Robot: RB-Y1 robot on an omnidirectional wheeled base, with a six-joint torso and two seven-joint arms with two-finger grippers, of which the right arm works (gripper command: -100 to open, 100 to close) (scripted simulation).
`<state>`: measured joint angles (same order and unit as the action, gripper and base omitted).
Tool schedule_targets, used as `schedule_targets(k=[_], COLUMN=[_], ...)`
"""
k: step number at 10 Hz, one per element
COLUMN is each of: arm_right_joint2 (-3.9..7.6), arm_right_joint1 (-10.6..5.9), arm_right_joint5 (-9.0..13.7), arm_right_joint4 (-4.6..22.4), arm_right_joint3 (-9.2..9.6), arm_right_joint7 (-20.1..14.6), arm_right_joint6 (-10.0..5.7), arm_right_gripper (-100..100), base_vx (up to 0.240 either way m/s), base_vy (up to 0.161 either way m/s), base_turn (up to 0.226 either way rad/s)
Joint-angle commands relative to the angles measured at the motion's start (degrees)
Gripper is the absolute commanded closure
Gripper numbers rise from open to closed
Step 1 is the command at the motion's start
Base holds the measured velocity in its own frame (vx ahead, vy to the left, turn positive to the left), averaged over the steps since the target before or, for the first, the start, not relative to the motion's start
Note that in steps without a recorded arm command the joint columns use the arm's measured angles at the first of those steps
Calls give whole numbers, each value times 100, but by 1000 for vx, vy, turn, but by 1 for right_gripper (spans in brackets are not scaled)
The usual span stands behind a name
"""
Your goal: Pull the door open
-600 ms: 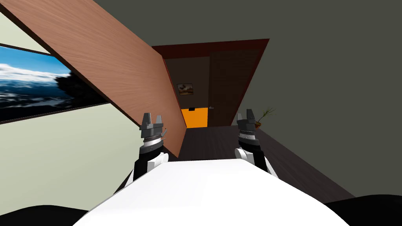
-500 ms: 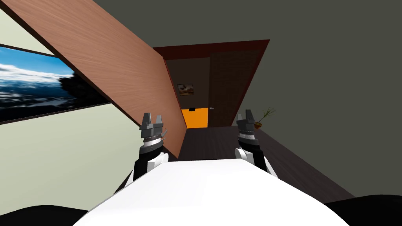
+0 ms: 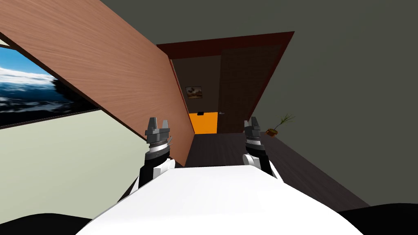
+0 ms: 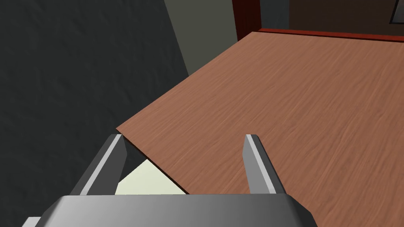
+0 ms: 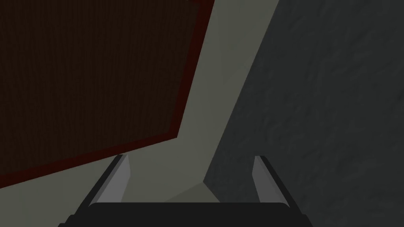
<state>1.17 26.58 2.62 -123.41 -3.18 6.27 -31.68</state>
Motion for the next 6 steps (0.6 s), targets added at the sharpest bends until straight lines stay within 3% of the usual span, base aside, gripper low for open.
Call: schedule_targets(k=[1,6], arm_right_joint2=[70,177], arm_right_joint1=[-83,-266], arm_right_joint5=[76,210], arm_right_joint4=[277,923], arm_right_joint3=[-31,-70], arm_right_joint7=[-18,-40], arm_right_joint6=[-16,-123], arm_right_gripper=[-100,-100], base_vx=[167,111], base_vy=[-23,-16], base_turn=[100,68])
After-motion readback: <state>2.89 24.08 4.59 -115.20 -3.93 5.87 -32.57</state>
